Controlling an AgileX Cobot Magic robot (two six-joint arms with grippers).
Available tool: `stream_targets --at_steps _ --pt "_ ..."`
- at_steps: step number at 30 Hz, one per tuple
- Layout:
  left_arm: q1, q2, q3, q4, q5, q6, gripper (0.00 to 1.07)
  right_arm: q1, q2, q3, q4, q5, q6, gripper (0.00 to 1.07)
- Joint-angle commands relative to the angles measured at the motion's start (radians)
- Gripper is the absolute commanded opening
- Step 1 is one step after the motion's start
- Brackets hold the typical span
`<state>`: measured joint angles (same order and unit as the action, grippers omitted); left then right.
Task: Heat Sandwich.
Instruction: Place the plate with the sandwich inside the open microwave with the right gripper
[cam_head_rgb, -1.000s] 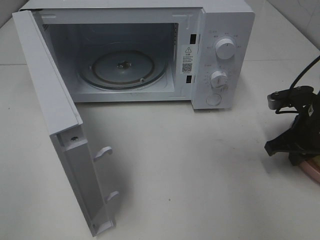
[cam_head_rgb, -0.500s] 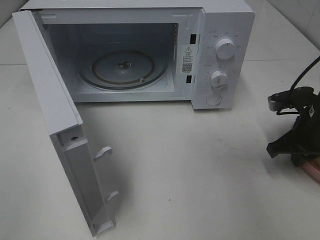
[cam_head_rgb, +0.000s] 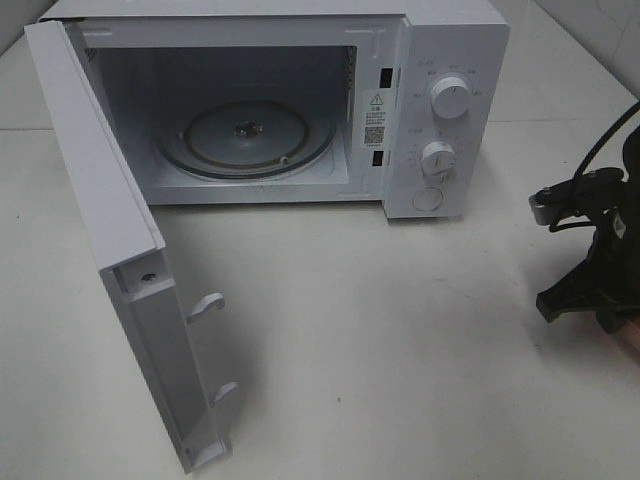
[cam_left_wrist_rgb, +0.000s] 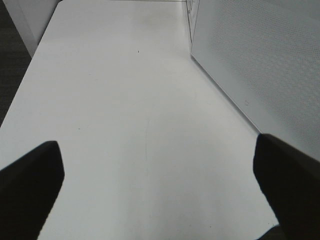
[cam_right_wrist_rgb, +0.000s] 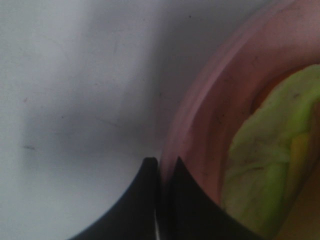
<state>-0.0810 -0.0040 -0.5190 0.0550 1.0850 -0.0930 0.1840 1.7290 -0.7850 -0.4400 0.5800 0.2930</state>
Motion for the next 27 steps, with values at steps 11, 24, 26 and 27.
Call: stream_targets --at_steps 11,24,26,27 --pt "-0.001 -0.017 0.000 -0.001 -0.012 0.000 0.98 0.105 -0.106 0.003 -0.046 0.161 0.016 0.00" --pt "-0.001 -0.017 0.000 -0.001 -0.012 0.000 0.98 0.227 -0.194 0.004 -0.046 0.276 0.014 0.00" --pt "-0.001 -0.017 0.000 -0.001 -0.012 0.000 0.98 0.252 -0.209 0.004 -0.046 0.291 0.013 0.00" --pt "-0.001 -0.017 0.000 -0.001 -0.012 0.000 0.98 0.262 -0.217 0.004 -0.046 0.297 0.013 0.00"
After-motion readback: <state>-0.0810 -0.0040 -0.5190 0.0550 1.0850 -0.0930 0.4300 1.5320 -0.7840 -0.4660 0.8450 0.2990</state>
